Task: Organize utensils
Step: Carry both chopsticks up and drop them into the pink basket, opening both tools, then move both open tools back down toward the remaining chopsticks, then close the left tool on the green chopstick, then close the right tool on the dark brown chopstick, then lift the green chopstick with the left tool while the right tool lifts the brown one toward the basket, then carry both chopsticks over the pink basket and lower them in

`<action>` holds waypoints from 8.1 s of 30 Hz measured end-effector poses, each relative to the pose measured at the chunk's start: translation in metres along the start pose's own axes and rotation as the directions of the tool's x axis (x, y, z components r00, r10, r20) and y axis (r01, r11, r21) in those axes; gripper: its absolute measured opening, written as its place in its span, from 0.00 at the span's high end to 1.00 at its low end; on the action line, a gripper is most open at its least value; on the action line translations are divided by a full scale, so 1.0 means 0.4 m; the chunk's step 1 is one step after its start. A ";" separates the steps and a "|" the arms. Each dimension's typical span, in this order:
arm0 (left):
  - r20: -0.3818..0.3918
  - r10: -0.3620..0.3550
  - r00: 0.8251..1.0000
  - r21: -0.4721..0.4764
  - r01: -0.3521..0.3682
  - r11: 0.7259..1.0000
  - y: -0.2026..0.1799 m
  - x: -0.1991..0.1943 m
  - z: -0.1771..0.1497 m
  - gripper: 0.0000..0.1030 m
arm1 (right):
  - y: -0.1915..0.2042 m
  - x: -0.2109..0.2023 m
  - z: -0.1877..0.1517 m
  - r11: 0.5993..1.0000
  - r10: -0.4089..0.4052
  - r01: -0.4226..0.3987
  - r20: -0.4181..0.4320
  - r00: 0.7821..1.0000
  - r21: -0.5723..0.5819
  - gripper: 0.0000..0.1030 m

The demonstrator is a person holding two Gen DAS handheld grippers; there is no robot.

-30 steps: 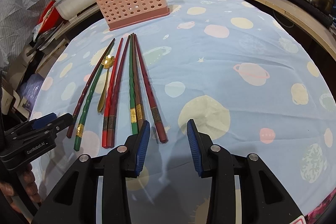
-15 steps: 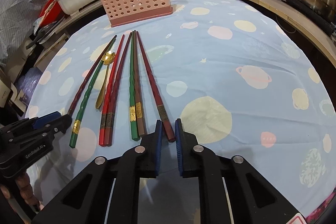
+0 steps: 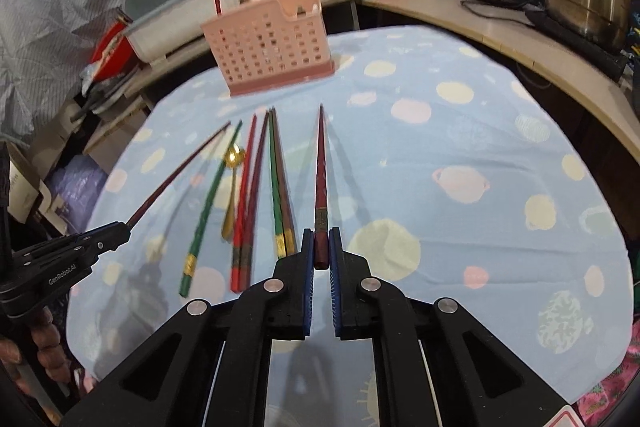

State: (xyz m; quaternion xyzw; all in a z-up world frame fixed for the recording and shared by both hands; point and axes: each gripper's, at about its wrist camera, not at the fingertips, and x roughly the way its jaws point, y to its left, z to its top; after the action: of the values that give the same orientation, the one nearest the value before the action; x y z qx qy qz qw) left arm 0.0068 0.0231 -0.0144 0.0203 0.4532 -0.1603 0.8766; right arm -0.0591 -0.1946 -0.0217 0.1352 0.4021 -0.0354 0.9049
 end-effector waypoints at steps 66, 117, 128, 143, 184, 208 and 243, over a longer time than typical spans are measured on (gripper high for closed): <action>0.422 0.061 0.905 -0.004 -0.065 0.998 -0.011 -0.051 0.787 0.47 | 0.099 0.092 0.776 1.000 0.026 -0.021 0.368 0.929 -0.017 0.67; -0.102 0.018 0.995 0.063 -0.011 0.998 -0.054 0.134 -0.053 0.90 | 0.015 0.111 -0.057 1.000 -0.010 0.009 -0.101 0.995 -0.011 0.65; -0.095 0.032 0.995 0.072 -0.026 0.997 -0.061 0.138 -0.053 0.90 | 0.029 0.152 -0.038 0.999 -0.015 0.010 -0.105 0.994 -0.042 0.74; -0.095 0.029 0.995 0.066 -0.022 0.998 -0.060 0.138 -0.052 0.90 | 0.049 0.172 -0.044 0.996 -0.024 0.014 -0.109 0.994 -0.093 0.84; 0.172 -0.003 0.985 0.002 0.003 1.000 -0.018 -0.151 0.159 0.93 | -0.085 -0.209 0.234 0.997 0.008 -0.032 0.290 0.957 0.077 0.93; 0.493 -0.038 0.869 0.047 0.017 0.999 -0.070 -0.299 0.615 0.93 | 0.011 -0.186 0.617 0.993 0.104 -0.116 0.463 0.880 -0.003 0.93; 0.549 -0.077 0.832 -0.011 0.099 0.995 -0.042 -0.096 0.837 0.93 | 0.090 0.218 0.783 0.989 0.125 -0.145 0.352 0.928 0.031 0.93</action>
State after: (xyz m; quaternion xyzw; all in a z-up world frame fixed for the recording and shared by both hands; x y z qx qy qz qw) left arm 0.2450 -0.0435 0.2153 -0.0643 0.1873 -0.1908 0.9614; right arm 0.2308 -0.2415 0.1222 0.1796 0.2240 -0.0078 0.9579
